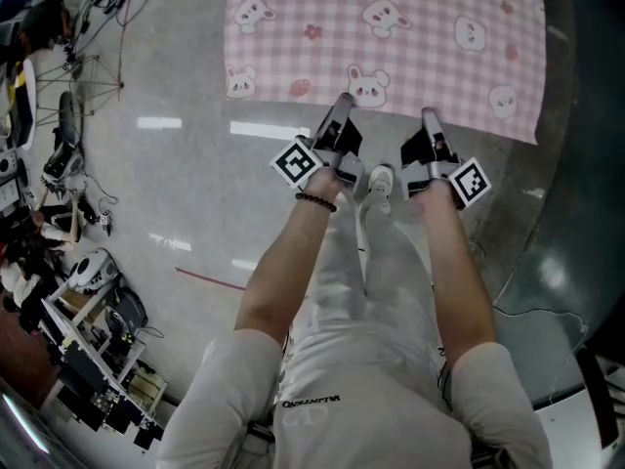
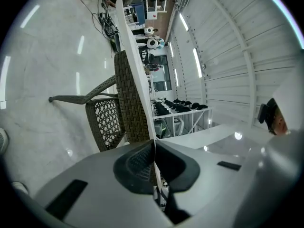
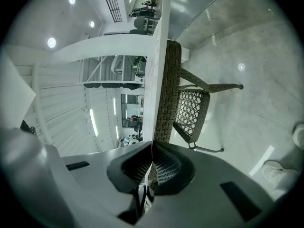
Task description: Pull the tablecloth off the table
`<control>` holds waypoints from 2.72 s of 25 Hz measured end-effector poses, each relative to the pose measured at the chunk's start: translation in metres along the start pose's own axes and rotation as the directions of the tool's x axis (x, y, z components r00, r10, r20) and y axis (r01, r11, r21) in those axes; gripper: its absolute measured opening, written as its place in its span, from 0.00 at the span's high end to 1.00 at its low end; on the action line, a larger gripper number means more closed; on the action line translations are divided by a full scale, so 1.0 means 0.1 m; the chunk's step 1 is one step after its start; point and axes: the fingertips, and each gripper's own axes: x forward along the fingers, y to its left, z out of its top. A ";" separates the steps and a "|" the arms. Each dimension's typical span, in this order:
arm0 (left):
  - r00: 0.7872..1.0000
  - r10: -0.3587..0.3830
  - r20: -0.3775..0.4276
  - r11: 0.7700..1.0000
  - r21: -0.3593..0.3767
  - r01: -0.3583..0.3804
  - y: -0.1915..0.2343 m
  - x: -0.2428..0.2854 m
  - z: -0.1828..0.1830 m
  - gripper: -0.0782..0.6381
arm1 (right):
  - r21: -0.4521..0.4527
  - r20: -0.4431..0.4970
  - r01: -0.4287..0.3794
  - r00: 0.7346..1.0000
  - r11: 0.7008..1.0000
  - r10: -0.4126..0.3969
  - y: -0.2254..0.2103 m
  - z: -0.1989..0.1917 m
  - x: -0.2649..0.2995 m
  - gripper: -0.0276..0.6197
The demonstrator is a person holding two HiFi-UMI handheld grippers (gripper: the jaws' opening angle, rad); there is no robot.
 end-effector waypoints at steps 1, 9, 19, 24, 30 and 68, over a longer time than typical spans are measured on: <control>1.000 0.021 0.008 1.000 -0.004 -0.021 0.07 0.00 0.00 0.89 | 0.008 -0.016 0.013 1.000 1.000 -0.013 -0.06 0.00 0.04 0.95; 1.000 0.021 0.006 1.000 0.021 -0.022 -0.01 0.01 0.01 0.89 | -0.008 -0.036 0.002 0.999 1.000 -0.002 -0.01 -0.01 0.02 0.95; 0.998 0.060 0.030 0.998 -0.001 -0.060 0.14 0.06 0.01 0.89 | 0.018 -0.073 0.046 0.996 0.999 -0.044 -0.21 0.02 0.12 0.95; 1.000 -0.005 0.005 1.000 0.015 0.005 -0.12 0.02 0.01 0.89 | -0.009 -0.027 -0.007 1.000 1.000 0.007 0.02 -0.01 0.00 0.95; 1.000 -0.004 -0.001 1.000 0.023 0.004 -0.06 0.03 0.02 0.89 | -0.025 -0.015 -0.019 1.000 0.999 0.019 0.01 0.02 0.03 0.95; 0.998 -0.056 -0.013 0.997 -0.059 0.056 -0.05 0.03 0.02 0.89 | -0.115 -0.021 0.003 1.000 0.993 -0.005 0.19 0.00 0.03 0.95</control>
